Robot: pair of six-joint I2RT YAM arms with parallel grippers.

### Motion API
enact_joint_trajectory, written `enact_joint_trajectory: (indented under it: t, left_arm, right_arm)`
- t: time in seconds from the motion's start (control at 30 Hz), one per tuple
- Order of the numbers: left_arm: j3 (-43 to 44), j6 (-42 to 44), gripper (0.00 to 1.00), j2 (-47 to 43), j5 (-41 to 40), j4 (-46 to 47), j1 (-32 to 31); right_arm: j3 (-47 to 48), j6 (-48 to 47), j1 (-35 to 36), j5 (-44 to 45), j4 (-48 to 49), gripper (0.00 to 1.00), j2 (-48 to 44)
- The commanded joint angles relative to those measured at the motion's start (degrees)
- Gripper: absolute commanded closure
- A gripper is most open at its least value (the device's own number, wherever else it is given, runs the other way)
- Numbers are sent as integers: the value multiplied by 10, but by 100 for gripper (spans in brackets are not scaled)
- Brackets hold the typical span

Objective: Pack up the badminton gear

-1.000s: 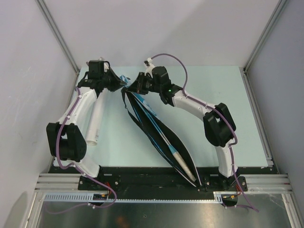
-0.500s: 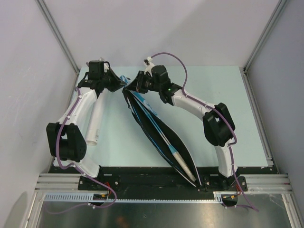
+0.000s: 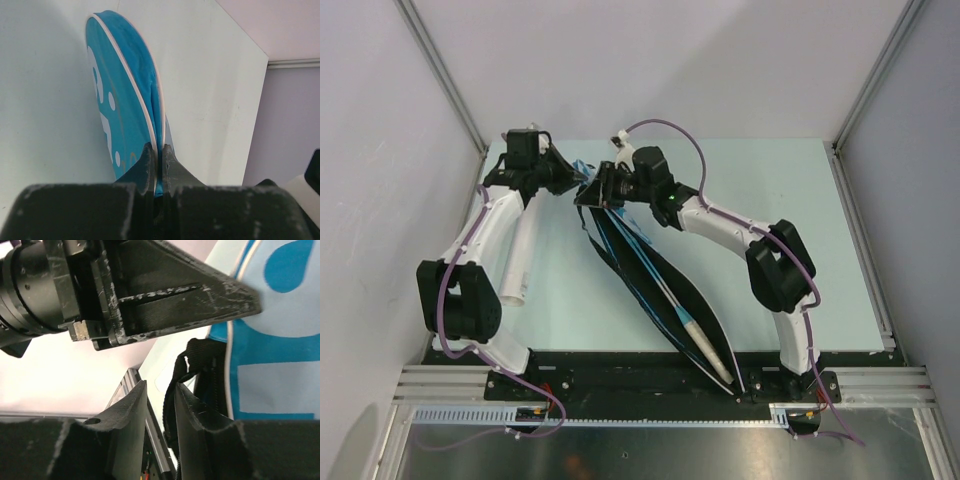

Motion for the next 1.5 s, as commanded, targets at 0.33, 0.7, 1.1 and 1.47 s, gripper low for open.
enact_joint_trajectory:
  t: [0.33,0.7,1.1,1.47]
  left_arm:
    - [-10,-36,100,-34,20,-8,-5]
    - [-14,-59,100,-33,28,-9,-6]
    - [-17,-55,100,-35,18,-9,-4]
    - [-3,-25,100,-35,19,-9,-6]
  right_arm:
    - [58,-132,10,-25,-52,43,-46]
    - [130,-86,10,-41,-19,43,0]
    - [75,-105,-58,-44,-89,92,-41]
    - [77,-126,-119,-145,-201,90,-17]
